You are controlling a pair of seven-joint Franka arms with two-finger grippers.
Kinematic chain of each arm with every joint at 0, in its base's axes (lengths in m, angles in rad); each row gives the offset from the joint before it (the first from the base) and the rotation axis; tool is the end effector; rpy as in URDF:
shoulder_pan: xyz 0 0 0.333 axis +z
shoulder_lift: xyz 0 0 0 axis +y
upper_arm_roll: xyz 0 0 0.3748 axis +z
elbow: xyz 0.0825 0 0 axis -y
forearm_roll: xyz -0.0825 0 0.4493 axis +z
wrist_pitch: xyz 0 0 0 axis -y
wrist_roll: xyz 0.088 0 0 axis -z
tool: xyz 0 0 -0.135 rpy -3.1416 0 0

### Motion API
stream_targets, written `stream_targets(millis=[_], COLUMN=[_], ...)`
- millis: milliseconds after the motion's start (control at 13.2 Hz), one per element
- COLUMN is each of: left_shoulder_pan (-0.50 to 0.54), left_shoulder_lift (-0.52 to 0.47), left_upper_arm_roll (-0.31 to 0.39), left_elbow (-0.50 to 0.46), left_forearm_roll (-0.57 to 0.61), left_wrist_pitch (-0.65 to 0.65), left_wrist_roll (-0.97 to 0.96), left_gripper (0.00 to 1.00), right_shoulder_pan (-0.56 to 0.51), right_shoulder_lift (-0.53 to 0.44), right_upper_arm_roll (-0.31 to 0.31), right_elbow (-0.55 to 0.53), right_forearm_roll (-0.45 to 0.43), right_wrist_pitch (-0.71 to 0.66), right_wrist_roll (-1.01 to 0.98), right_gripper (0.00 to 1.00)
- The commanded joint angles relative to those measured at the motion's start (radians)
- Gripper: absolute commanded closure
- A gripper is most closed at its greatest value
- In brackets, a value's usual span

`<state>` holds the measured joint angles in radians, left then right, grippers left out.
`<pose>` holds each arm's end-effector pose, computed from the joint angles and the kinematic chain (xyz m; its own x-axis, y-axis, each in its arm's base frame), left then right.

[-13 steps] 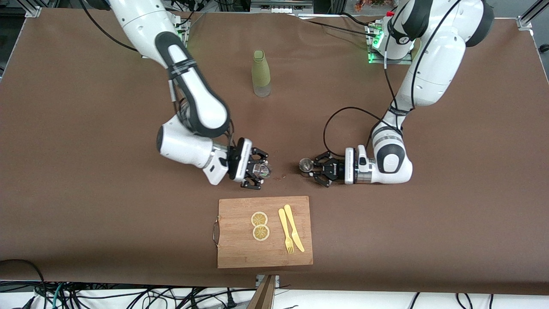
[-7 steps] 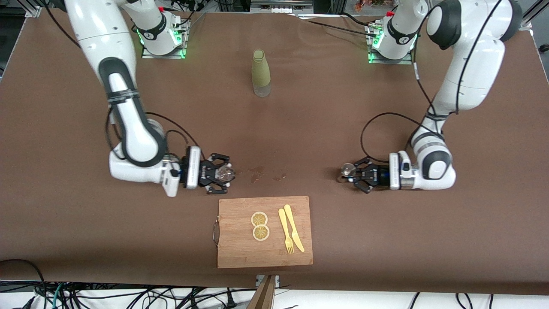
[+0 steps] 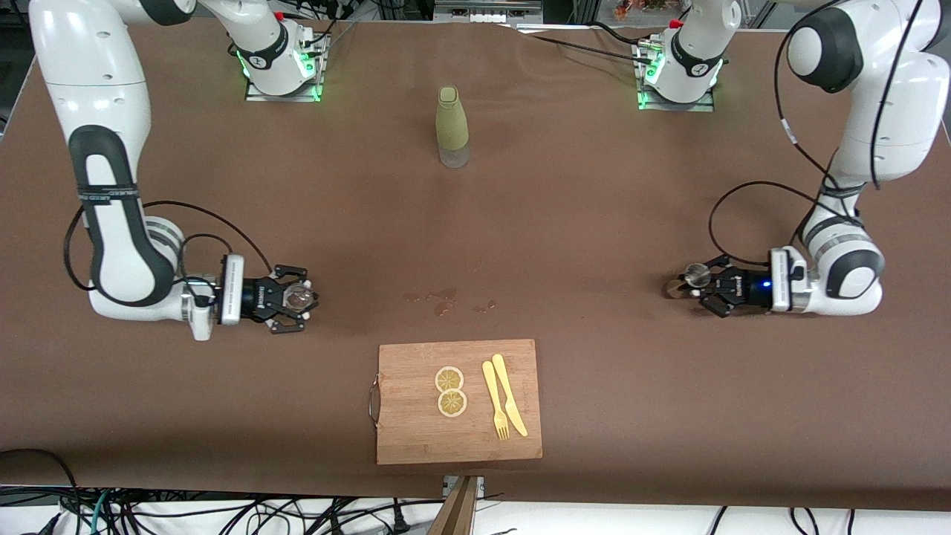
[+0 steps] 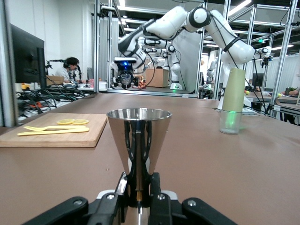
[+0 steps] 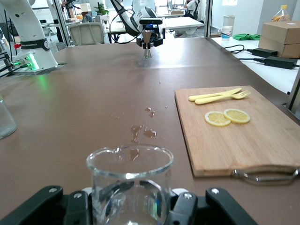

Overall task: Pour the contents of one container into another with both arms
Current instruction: 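Lower the glass with the right gripper while the left gripper lowers the jigger, then open the right gripper off the glass while the left gripper releases the jigger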

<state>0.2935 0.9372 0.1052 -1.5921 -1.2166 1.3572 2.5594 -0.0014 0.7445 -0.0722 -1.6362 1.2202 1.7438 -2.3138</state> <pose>0.6676 0.1197 0.0818 0.0385 -0.1021 0.9940 -0.9977 0.0524 0.0440 0.7354 0.0629 0.1724 0.0334 0.4062 0.9132 0.9965 0.0562 -0.0614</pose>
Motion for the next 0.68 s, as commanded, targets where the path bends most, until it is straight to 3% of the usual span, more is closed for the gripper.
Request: stream_targets(millis=[0, 608], left_shoulder_pan=[0.065, 0.090], left_shoulder_lift=[0.002, 0.052], left_upper_arm_roll=[0.002, 0.074], left_elbow=[0.003, 0.001], left_forearm_roll=[0.043, 0.100], left_wrist_pitch=[-0.049, -0.118], left_wrist_roll=[0.079, 0.252], left_gripper=[1.00, 1.00], right_shoulder_pan=[-0.077, -0.252], right_shoulder_lift=[0.016, 0.136], right_upper_arm_roll=[0.014, 0.014], right_elbow=[-0.049, -0.050], right_forearm_roll=[-0.011, -0.044], right_wrist_pitch=[-0.065, -0.122], right_wrist_roll=[-0.111, -0.174], right_gripper=[0.97, 0.94])
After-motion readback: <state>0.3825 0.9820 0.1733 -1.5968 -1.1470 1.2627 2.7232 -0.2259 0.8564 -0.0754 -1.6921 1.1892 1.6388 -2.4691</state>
